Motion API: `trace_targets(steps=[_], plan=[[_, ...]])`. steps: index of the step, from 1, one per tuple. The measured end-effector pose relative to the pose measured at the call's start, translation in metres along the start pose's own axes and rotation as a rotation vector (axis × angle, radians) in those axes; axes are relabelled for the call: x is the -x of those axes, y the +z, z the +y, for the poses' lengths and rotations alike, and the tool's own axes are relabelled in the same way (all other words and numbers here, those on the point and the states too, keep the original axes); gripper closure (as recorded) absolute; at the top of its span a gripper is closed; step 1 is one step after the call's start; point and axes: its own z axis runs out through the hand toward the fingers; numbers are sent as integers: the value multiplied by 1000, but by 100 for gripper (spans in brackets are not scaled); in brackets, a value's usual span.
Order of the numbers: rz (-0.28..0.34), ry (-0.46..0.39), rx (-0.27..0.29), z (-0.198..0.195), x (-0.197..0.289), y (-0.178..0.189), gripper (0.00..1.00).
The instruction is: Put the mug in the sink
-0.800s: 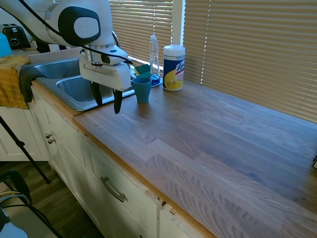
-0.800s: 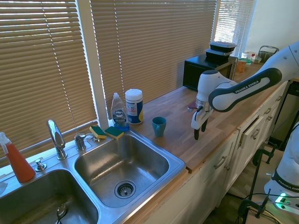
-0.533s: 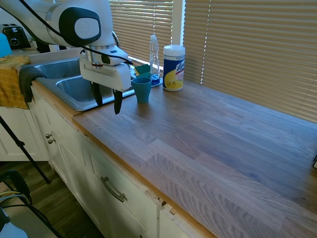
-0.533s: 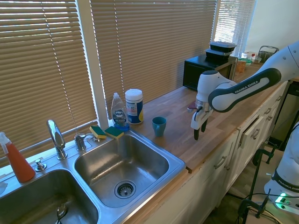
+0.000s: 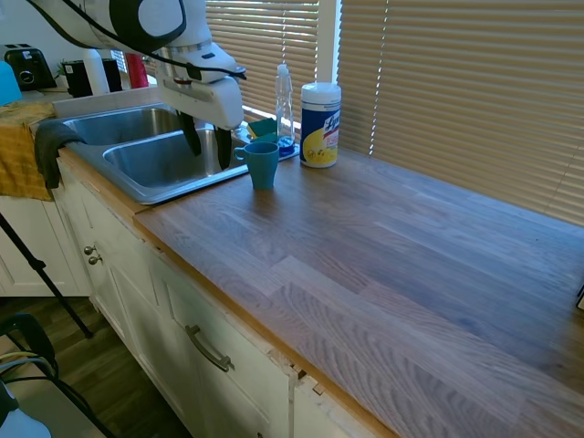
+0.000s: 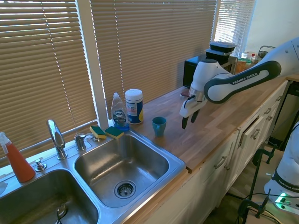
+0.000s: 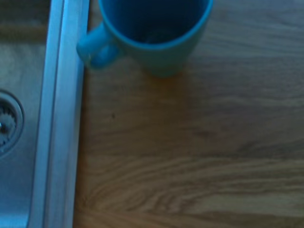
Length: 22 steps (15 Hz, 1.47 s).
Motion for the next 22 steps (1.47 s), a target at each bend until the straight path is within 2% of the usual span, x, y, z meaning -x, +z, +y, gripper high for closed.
trace_targets(steps=[4,8,12,18,19,22], plan=[[23,79,-53,-36,-21,5,0],[56,183,-65,-70,-48,18,0],[61,258,-23,-86,-74,38,0],[18,286,66,-105,-96,79,0],[7,290,83,-106,-98,88,100],[-24,296,122,-111,-97,110,100]])
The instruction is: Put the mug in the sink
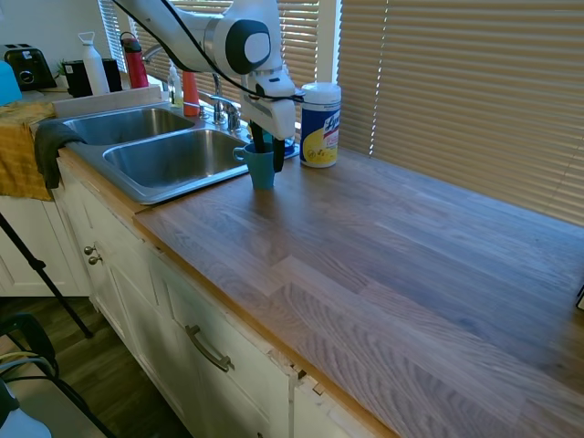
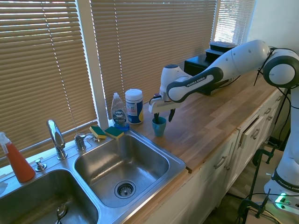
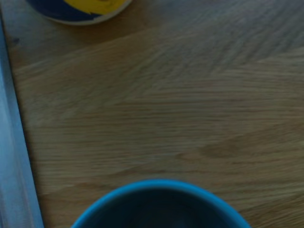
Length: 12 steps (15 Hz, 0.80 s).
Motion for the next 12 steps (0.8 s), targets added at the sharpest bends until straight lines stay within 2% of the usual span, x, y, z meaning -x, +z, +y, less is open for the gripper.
trace_targets(steps=[5,12], plan=[[-16,4,32,-1,2,21,100],[-33,18,33,0,2,25,100]])
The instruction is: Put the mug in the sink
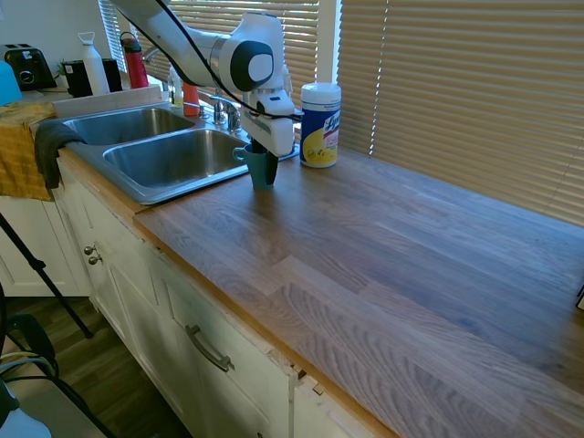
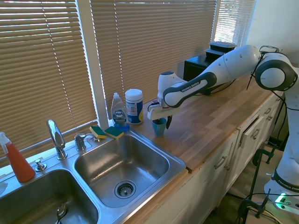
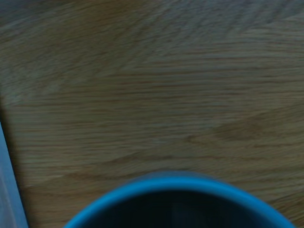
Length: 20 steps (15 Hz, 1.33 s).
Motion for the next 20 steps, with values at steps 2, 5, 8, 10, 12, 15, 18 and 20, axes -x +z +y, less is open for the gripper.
trace_targets(steps=[2,5,8,10,12,15,18,20], plan=[[-7,7,-5,0,-2,0,100],[-14,10,-8,0,-2,-1,100],[-13,-3,-9,0,-4,-1,100],[-19,-34,-31,-3,-4,-9,100],[-33,-92,-54,-4,-1,-18,100],[-56,-207,-128,-11,29,-54,100],[-79,-315,-176,-22,93,-90,100],[-97,-382,-192,-32,136,-106,100]])
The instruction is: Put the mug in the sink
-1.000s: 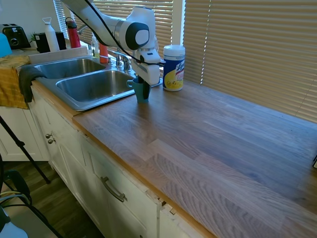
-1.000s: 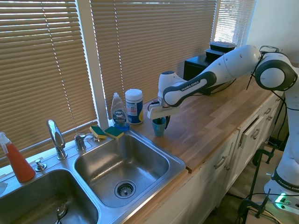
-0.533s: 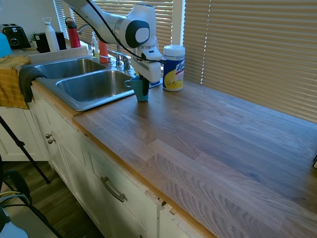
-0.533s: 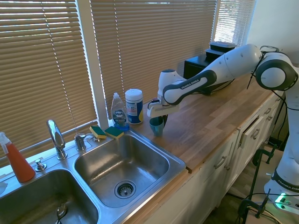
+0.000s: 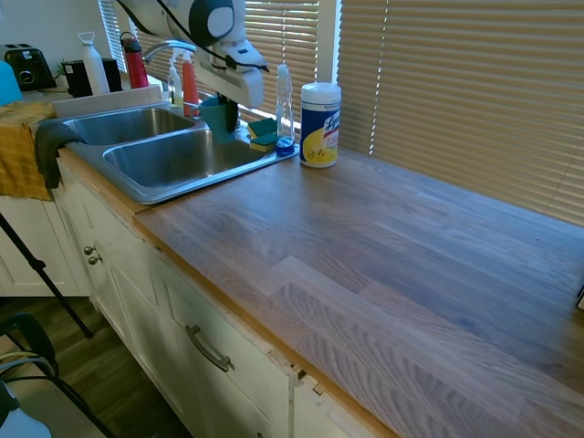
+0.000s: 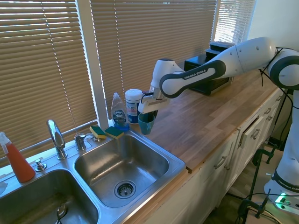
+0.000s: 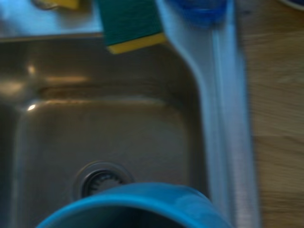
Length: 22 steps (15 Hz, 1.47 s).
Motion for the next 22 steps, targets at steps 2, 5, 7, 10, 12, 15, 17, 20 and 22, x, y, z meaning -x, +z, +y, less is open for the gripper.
trace_targets(steps=[2,5,7,10,12,15,17,20,22], plan=[[-26,-49,-15,-22,30,-2,100],[-43,-80,-11,-41,42,16,100],[-45,-110,-4,-51,56,51,100],[-47,-147,2,-75,73,111,100],[-50,-143,2,-90,68,146,100],[-49,-130,11,-103,59,196,100],[-54,-123,29,-108,56,225,100],[-77,-109,78,-105,45,266,100],[-91,-98,107,-100,36,292,100]])
